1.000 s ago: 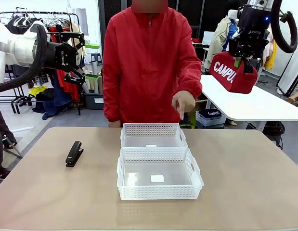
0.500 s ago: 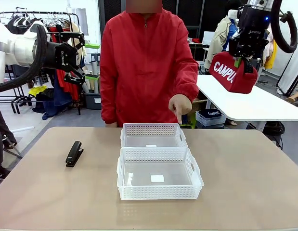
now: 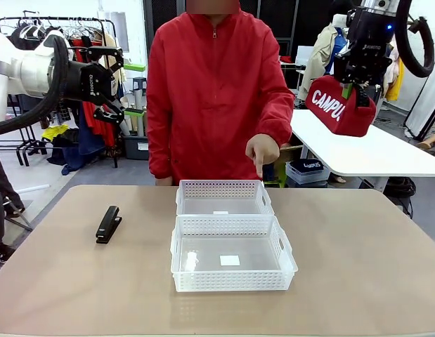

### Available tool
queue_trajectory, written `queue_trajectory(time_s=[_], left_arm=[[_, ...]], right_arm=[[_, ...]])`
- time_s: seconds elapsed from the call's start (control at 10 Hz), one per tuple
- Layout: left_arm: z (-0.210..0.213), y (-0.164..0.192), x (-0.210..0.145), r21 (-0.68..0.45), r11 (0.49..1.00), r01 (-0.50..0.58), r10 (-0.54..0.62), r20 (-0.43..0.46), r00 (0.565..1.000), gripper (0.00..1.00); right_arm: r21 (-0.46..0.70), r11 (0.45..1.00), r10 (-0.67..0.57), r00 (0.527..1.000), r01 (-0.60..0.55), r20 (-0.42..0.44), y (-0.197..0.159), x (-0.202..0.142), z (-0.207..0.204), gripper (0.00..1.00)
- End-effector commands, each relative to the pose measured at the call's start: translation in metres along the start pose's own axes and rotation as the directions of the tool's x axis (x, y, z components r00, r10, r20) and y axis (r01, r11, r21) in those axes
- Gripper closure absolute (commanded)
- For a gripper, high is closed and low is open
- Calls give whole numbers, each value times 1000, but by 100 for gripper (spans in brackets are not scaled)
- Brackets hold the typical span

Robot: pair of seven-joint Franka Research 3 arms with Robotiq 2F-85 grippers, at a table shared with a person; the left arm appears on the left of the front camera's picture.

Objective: Distribute items into two baskets.
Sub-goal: Move the picked Pencil pouch towards the Organizing basket indicated by the person, stopping as directed.

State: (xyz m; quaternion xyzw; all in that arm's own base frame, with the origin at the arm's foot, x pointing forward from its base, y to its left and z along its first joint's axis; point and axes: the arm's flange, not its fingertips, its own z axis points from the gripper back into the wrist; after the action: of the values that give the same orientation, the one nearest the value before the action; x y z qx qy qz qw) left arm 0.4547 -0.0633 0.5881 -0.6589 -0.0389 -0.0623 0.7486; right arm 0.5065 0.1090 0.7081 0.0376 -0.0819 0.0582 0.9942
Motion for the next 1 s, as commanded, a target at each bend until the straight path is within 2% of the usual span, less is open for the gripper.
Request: queue_trajectory(time_s=[0.0, 0.2, 0.4, 0.6, 0.8, 0.9], left_arm=[[1, -1, 0, -2, 1000, -3, 3, 1, 1000, 0], [1, -1, 0, -2, 1000, -3, 3, 1, 1000, 0], [1, -1, 0, -2, 1000, -3, 3, 1, 1000, 0], [1, -1, 0, -2, 1000, -3, 3, 1, 1000, 0], [1, -1, 0, -2, 1000, -3, 3, 1, 1000, 0], [1, -1, 0, -2, 1000, -3, 3, 1, 1000, 0]], right_arm=[[-4, 992, 129, 991, -129, -27, 7, -6, -6, 100], [-1, 946, 324, 945, -324, -44, 22, -18, -6, 100], [-25, 856, 515, 855, -517, -67, 44, -32, -11, 100], [-47, 749, 655, 750, -661, -93, 68, -44, -21, 100], [-31, 593, 798, 593, -804, -109, 91, -57, -37, 100], [-42, 547, 830, 548, -836, -101, 105, -64, -48, 100]])
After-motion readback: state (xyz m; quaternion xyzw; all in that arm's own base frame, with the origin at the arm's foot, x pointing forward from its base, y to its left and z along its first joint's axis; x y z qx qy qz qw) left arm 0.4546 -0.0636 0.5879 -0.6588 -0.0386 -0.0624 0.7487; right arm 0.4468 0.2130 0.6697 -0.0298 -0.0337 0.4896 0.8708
